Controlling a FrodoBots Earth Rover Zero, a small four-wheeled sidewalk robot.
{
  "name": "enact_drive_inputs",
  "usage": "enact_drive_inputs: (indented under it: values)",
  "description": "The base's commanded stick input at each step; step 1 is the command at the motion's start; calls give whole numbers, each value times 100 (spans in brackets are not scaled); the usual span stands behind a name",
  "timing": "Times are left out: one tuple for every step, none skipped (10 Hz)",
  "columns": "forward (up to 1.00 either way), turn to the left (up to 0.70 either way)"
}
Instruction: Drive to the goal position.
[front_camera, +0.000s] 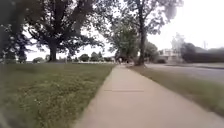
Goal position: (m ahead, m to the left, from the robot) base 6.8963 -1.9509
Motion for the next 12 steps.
enact_drive_inputs:
  values:
    - [85,0]
    - [85,0]
    - [85,0]
    - [85,0]
    - [95,0]
    - [100,0]
    - [100,0]
    - [100,0]
    - [100,0]
    - [100,0]
    - [100,0]
    - [100,0]
